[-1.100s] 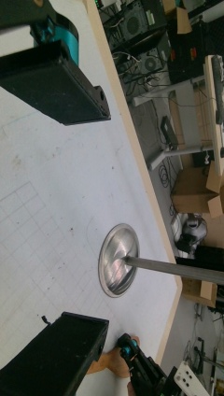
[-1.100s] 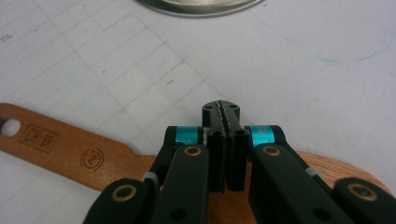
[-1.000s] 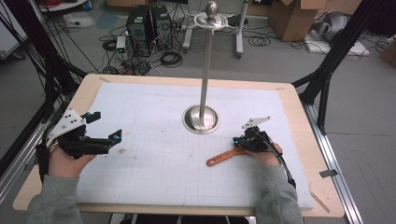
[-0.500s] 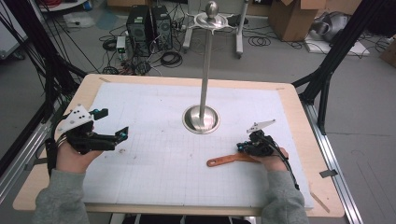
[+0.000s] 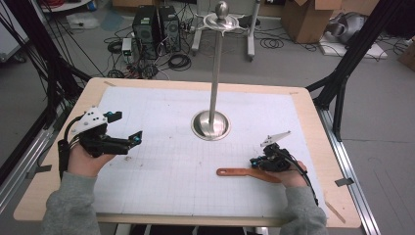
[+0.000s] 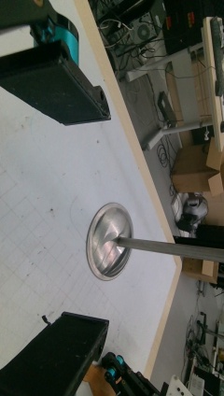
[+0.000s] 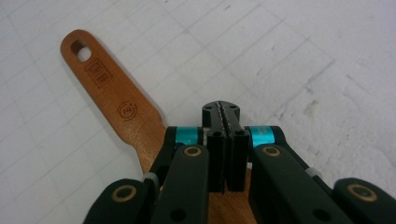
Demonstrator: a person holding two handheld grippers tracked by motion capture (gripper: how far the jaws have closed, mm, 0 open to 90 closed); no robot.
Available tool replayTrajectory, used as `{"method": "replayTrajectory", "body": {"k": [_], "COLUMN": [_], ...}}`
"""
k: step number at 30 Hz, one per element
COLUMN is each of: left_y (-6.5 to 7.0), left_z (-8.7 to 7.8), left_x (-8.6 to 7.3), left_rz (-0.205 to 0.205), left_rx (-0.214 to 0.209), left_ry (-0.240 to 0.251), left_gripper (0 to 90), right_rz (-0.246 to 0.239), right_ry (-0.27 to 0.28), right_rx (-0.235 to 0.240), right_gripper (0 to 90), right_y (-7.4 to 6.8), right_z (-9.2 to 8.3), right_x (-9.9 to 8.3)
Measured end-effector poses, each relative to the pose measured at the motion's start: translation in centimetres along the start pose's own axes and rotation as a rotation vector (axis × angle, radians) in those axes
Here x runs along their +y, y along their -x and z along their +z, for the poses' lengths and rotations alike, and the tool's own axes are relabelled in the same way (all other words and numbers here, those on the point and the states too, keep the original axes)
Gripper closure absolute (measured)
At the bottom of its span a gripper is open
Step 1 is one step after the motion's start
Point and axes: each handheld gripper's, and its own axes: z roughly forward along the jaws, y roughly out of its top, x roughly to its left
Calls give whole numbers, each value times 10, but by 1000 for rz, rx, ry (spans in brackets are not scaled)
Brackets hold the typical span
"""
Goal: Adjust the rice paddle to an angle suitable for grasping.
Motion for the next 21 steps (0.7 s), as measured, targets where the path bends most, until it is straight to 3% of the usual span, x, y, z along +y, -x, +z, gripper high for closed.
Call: {"method": "replayTrajectory", "body": {"k": [5,8,10,14,21], "left_y": [1,1,0,0,-1], "left_z": [3,3,3,2,1], "left_x": [1,1,1,1,1], "left_rz": [-5,-2,-2,-6,-6], "left_rx": [-8,-9,-9,-9,-6], "left_ry": [-1,0,1,4,5], "left_gripper": [30,30,30,30,30], "right_rz": [-22,-90,-132,-200,-248], "right_ry": [-7,69,88,74,73], "right_rx": [-22,42,92,145,228], "right_gripper": [893,894,894,894,894], "right_y": [-4,-14,-20,-28,-37], "right_z": [-1,-6,-6,-1,3], "right_x": [1,6,8,10,11]}}
